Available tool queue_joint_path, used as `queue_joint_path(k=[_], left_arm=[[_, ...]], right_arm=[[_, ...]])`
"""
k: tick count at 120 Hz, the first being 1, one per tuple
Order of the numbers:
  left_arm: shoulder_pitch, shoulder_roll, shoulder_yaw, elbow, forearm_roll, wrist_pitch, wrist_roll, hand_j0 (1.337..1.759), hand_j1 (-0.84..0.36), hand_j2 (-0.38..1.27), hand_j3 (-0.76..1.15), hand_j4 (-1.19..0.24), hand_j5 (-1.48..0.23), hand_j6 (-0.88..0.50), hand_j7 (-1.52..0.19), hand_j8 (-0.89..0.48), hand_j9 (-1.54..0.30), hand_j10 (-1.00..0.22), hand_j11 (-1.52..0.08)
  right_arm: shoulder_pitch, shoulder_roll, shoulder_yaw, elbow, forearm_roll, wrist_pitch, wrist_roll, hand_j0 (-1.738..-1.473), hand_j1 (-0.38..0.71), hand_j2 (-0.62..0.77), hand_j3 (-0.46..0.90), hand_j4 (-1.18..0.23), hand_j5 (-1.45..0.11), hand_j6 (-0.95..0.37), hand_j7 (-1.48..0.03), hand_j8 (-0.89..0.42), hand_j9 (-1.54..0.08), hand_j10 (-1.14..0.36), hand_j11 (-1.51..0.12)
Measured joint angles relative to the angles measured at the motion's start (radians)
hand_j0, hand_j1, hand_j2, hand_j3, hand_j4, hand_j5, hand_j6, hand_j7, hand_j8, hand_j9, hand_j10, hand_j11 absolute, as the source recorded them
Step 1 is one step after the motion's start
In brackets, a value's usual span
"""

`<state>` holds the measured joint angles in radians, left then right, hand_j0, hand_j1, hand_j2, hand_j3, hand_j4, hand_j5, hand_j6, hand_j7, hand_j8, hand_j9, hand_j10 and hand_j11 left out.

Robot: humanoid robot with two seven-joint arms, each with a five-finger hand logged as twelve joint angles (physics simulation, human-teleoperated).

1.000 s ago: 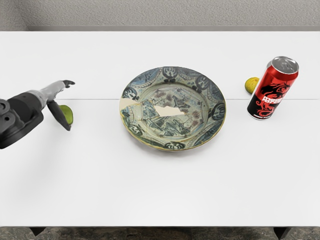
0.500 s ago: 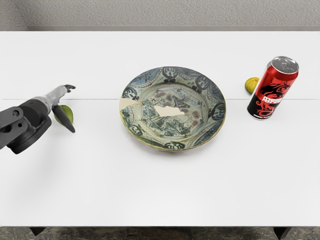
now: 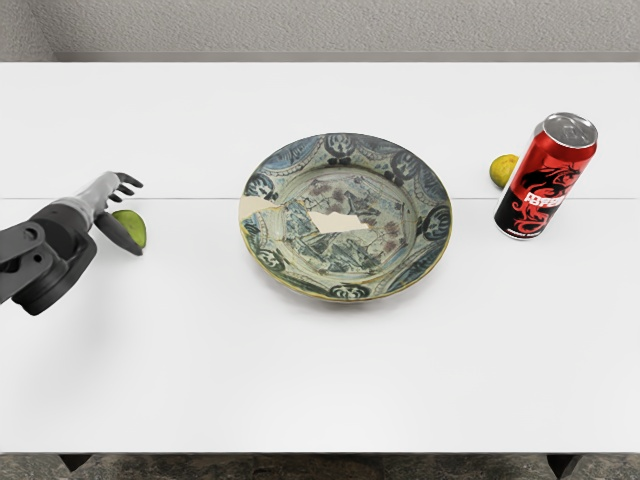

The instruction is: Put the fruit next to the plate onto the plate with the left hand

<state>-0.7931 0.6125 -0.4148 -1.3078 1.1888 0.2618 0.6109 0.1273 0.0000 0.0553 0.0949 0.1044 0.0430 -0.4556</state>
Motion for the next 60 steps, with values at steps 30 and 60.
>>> queue_joint_path(k=[30, 60], left_arm=[[0.000, 0.000, 0.002, 0.000, 0.001, 0.008, 0.000, 1.657, -0.01, 0.09, 0.00, -0.31, -0.42, -0.32, -0.42, -0.32, -0.42, -0.32, -0.42], [0.007, -0.001, 0.004, 0.000, 0.001, 0.009, 0.000, 1.657, -0.08, 0.09, 0.00, -0.35, -0.48, -0.36, -0.48, -0.36, -0.48, -0.36, -0.48]], right_arm=[[0.001, 0.000, 0.000, 0.000, 0.000, 0.000, 0.000, -1.658, -0.35, 0.00, 0.00, 0.00, 0.00, 0.00, 0.00, 0.00, 0.00, 0.00, 0.00], [0.002, 0.000, 0.000, 0.000, -0.001, 0.000, 0.000, -1.658, -0.35, 0.00, 0.00, 0.00, 0.00, 0.00, 0.00, 0.00, 0.00, 0.00, 0.00]])
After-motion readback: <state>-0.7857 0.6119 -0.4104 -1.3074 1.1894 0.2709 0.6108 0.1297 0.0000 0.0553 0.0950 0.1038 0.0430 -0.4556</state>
